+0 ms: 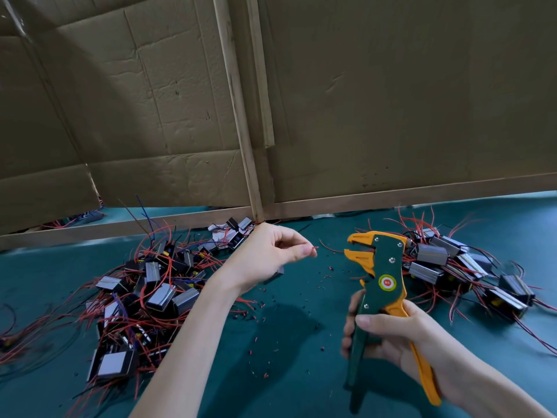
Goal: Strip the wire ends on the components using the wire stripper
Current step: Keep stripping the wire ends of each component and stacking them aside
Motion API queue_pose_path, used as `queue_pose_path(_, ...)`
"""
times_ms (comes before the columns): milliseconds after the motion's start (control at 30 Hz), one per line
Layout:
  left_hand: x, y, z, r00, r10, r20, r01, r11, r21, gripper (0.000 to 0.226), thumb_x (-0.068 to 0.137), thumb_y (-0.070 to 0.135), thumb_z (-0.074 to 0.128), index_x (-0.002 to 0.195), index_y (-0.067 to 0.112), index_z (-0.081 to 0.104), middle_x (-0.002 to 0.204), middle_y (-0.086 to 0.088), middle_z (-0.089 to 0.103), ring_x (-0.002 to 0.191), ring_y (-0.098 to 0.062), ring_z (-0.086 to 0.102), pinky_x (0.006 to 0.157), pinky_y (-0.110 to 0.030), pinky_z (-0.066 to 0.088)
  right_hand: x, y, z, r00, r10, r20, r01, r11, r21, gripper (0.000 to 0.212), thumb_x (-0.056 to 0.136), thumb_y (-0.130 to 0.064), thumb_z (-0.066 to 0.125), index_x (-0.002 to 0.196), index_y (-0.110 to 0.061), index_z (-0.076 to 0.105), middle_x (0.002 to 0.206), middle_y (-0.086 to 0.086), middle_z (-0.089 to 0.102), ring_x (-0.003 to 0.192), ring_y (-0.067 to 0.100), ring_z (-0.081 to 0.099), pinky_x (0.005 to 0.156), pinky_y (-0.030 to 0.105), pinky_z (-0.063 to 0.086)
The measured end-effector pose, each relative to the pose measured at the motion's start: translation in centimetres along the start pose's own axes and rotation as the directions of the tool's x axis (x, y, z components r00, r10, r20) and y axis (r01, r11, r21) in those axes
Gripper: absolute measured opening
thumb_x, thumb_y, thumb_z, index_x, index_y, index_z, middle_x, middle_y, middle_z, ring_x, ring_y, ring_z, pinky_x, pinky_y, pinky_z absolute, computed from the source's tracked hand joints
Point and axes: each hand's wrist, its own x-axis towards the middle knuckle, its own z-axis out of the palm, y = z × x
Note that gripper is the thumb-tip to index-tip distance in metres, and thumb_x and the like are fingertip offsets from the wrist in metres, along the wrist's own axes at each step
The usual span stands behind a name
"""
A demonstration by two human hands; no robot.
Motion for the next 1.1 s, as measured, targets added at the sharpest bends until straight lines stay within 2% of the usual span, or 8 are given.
queue_pose_path(100, 0.5, 0.6, 0.1, 0.982, 0.1, -0.158, -0.086, 0.992, 0.092, 0.012, 0.087, 0.018, 0.069, 0.08, 0.026, 0.074, 0.081, 0.005, 0.061, 0.064, 0.003, 0.049, 0.062, -0.011, 0.041, 0.3, 0.1, -0.6, 0.997, 0.049, -0.054, -0.049, 0.999, 0.0, 0.051, 0.038, -0.014, 0.097, 0.082, -0.004, 0.074, 0.08, 0.028, 0.065, 0.074, 0.042, 0.067, 0.07, 0.051, 0.057)
queue_pose_path(200, 1.9, 1.9, 1.6, 0.931, 0.23, -0.284, -0.202, 0.971, 0.125, 0.01, 0.086, 0.014, 0.069, 0.086, 0.021, 0.076, 0.078, 0.009, 0.055, 0.062, -0.003, 0.046, 0.062, -0.025, 0.047, 0.5, 0.3, -0.9, 0.991, 0.111, -0.075, -0.11, 0.994, 0.024, 0.037, 0.048, -0.008, 0.089, 0.081, -0.005, 0.074, 0.081, 0.027, 0.065, 0.074, 0.041, 0.067, 0.071, 0.05, 0.057)
queue_pose_path(367, 5.6, 5.4, 6.9, 0.825, 0.381, -0.418, -0.364, 0.923, 0.121, 0.012, 0.087, 0.008, 0.068, 0.094, 0.004, 0.076, 0.087, -0.004, 0.061, 0.074, -0.006, 0.055, 0.072, -0.01, 0.04, 0.8, 0.6, -1.3, 0.973, 0.214, -0.091, -0.207, 0.975, 0.083, 0.051, 0.035, -0.008, 0.096, 0.081, -0.002, 0.074, 0.082, 0.027, 0.064, 0.075, 0.041, 0.068, 0.071, 0.05, 0.057)
queue_pose_path(567, 6.7, 6.1, 10.8, 0.942, 0.325, -0.079, -0.326, 0.945, 0.004, 0.034, 0.097, -0.001, 0.048, 0.12, 0.014, 0.067, 0.14, -0.01, 0.049, 0.131, -0.017, 0.043, 0.094, -0.004, 0.027, 1.1, 0.5, -1.6, 0.96, 0.248, -0.132, -0.225, 0.959, 0.172, 0.035, 0.041, 0.001, 0.084, 0.074, 0.002, 0.074, 0.078, 0.028, 0.064, 0.069, 0.041, 0.068, 0.065, 0.051, 0.058)
queue_pose_path(700, 4.3, 4.9, 8.6, 0.959, 0.273, 0.077, -0.267, 0.96, -0.08, 0.044, 0.092, -0.008, 0.043, 0.118, 0.017, 0.069, 0.127, 0.003, 0.058, 0.119, 0.01, 0.043, 0.093, -0.001, 0.031, 0.9, 0.2, -1.3, 0.956, 0.254, -0.143, -0.226, 0.955, 0.191, 0.026, 0.049, 0.009, 0.076, 0.074, 0.002, 0.072, 0.077, 0.027, 0.064, 0.066, 0.04, 0.067, 0.061, 0.051, 0.058)
queue_pose_path(833, 2.4, 2.1, 2.3, 0.989, 0.041, 0.143, -0.07, 0.976, 0.205, 0.049, 0.088, -0.014, 0.041, 0.123, 0.013, 0.063, 0.128, -0.005, 0.062, 0.109, -0.007, 0.056, 0.096, -0.022, 0.045, 0.5, -0.3, -0.8, 0.961, 0.24, -0.139, -0.211, 0.958, 0.191, 0.017, 0.059, 0.005, 0.068, 0.076, 0.003, 0.07, 0.078, 0.026, 0.063, 0.065, 0.038, 0.066, 0.062, 0.049, 0.059)
queue_pose_path(967, 0.5, -1.8, -3.9, 0.852, -0.514, 0.102, 0.277, 0.607, 0.745, 0.051, 0.089, -0.012, 0.047, 0.13, 0.016, 0.059, 0.138, -0.004, 0.054, 0.123, -0.02, 0.053, 0.094, -0.026, 0.044, 0.2, -0.6, -0.2, 0.958, 0.245, -0.151, -0.218, 0.96, 0.174, 0.021, 0.066, 0.005, 0.063, 0.087, 0.004, 0.064, 0.077, 0.025, 0.063, 0.064, 0.038, 0.066, 0.062, 0.049, 0.06)
queue_pose_path(1100, -0.9, -5.4, -6.2, 0.778, -0.624, -0.073, 0.414, 0.422, 0.806, 0.039, 0.083, -0.002, 0.066, 0.116, 0.019, 0.069, 0.134, -0.002, 0.057, 0.12, -0.023, 0.055, 0.098, -0.036, 0.048, 0.3, -0.8, -0.1, 0.952, 0.25, -0.178, -0.221, 0.961, 0.167, 0.025, 0.065, 0.004, 0.065, 0.09, 0.005, 0.062, 0.078, 0.026, 0.063, 0.064, 0.038, 0.066, 0.062, 0.049, 0.06)
